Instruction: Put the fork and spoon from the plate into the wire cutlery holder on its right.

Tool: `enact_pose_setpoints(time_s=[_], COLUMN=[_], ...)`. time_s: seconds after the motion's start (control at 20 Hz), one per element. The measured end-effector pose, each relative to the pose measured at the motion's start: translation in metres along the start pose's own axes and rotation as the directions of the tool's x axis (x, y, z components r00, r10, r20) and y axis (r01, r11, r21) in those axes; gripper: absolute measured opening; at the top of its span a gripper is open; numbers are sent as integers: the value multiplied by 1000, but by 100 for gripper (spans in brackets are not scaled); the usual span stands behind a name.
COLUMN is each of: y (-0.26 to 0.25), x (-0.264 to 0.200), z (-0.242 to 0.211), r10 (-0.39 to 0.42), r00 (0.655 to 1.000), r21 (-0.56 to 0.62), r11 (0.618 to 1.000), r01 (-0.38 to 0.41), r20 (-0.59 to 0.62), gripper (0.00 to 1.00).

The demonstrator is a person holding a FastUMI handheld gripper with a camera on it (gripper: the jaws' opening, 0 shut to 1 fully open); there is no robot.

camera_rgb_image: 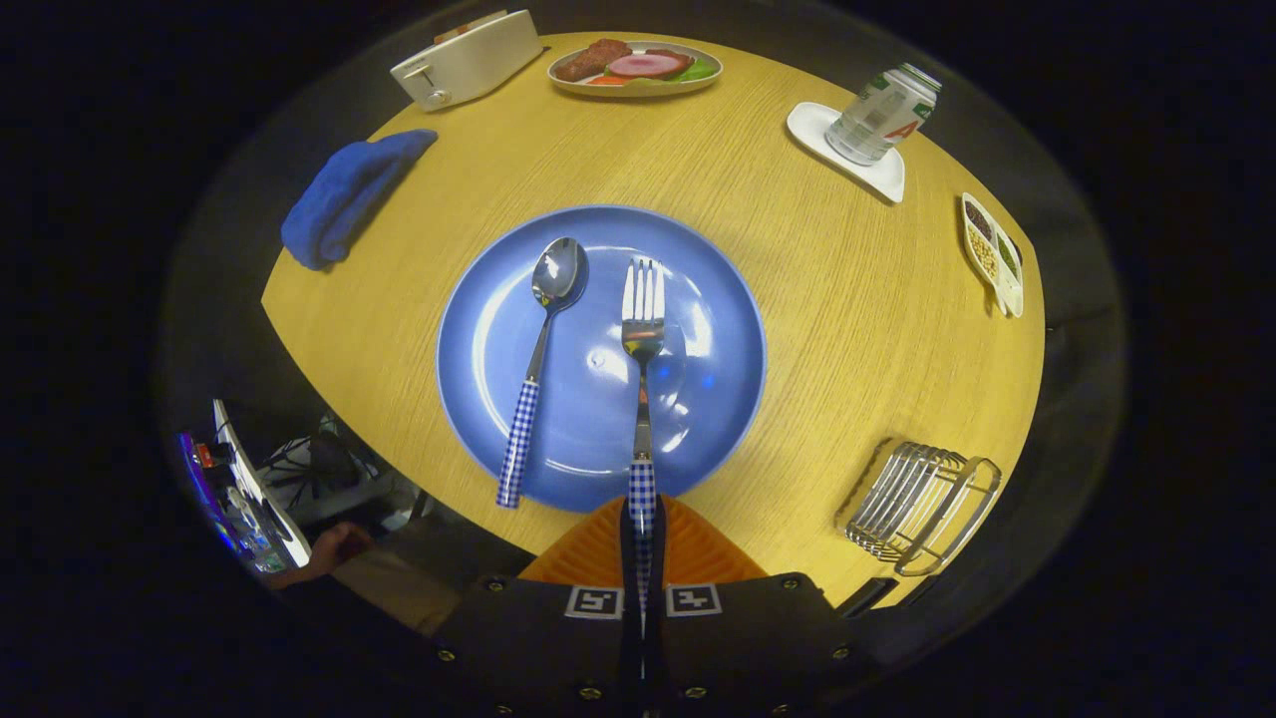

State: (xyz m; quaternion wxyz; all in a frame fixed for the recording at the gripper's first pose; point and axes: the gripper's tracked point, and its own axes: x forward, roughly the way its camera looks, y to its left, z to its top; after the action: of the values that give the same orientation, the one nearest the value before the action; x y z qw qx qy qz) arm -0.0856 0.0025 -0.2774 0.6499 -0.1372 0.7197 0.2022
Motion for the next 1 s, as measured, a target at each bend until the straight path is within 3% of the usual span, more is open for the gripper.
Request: enact_pose_setpoints(time_s=[0.4, 1.0], y=[-91, -186], x=[-87, -115], z=[-99, -175], r10=[-27, -140], r00=[995, 957], r21=[-29, 28], r11=[999, 988], r01=[25, 151], r20=[-92, -253], gripper=[1, 1])
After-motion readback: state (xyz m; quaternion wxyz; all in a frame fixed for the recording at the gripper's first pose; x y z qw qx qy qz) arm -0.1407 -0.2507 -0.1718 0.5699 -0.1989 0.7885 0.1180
